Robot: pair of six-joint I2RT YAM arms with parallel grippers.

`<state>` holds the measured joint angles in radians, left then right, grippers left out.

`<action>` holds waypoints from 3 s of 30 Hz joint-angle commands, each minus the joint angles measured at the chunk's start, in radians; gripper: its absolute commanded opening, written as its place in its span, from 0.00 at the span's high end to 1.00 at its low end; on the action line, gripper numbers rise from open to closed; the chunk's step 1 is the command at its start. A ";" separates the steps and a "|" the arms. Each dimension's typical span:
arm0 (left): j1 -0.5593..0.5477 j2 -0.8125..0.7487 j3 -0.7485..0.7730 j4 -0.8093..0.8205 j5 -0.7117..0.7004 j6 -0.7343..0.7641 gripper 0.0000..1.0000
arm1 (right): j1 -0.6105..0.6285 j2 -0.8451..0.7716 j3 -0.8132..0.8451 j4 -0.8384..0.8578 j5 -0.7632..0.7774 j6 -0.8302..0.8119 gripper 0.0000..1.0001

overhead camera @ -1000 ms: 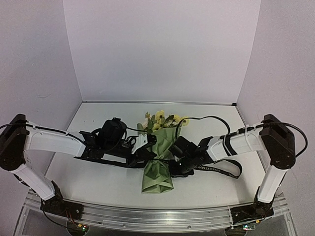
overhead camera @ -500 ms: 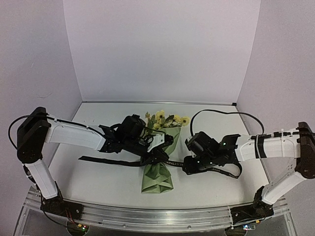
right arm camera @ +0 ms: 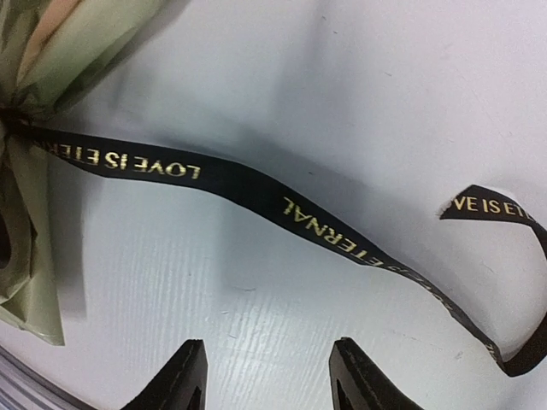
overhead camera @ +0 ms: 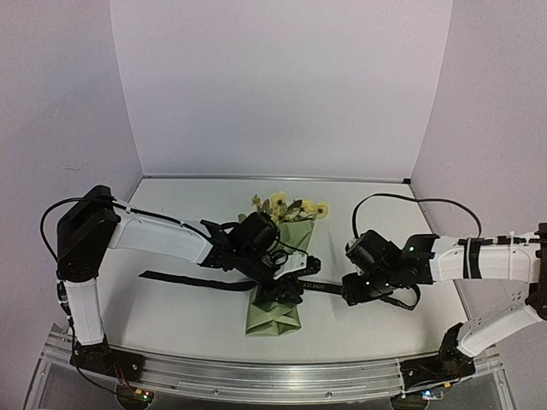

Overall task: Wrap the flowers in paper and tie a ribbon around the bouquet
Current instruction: Cross the half-tied ribbon over the folded bouquet.

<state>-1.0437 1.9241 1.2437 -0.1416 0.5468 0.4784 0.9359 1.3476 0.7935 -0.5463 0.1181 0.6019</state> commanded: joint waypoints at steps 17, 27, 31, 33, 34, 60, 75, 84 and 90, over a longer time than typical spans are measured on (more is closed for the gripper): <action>-0.071 0.090 0.179 -0.110 -0.005 0.023 0.57 | -0.111 -0.042 -0.039 -0.061 -0.031 -0.021 0.46; -0.076 0.082 0.190 -0.070 -0.101 -0.010 0.39 | -0.116 -0.008 -0.021 -0.072 -0.058 -0.021 0.46; -0.077 0.072 0.190 -0.089 -0.115 -0.019 0.36 | -0.116 -0.011 -0.013 -0.084 -0.055 -0.029 0.46; -0.077 0.065 0.197 -0.114 -0.119 -0.025 0.36 | -0.116 -0.011 -0.007 -0.092 -0.058 -0.034 0.46; -0.078 0.059 0.199 -0.127 -0.114 -0.025 0.36 | -0.116 -0.011 -0.002 -0.095 -0.063 -0.035 0.46; 0.002 -0.307 -0.145 0.144 -0.222 -0.213 0.34 | -0.276 0.082 0.053 -0.126 -0.138 -0.176 0.36; 0.047 -0.347 -0.205 0.224 -0.207 -0.250 0.34 | -0.544 -0.001 -0.013 -0.210 0.031 -0.046 0.36; 0.046 -0.338 -0.197 0.222 -0.188 -0.244 0.34 | -0.687 -0.054 -0.130 -0.231 0.012 0.019 0.39; 0.048 -0.343 -0.193 0.221 -0.191 -0.243 0.35 | -0.724 0.027 -0.116 -0.194 -0.034 0.042 0.51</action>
<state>-1.0004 1.6024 1.0206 0.0364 0.3416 0.2348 0.2314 1.3242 0.6636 -0.7566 0.1011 0.6122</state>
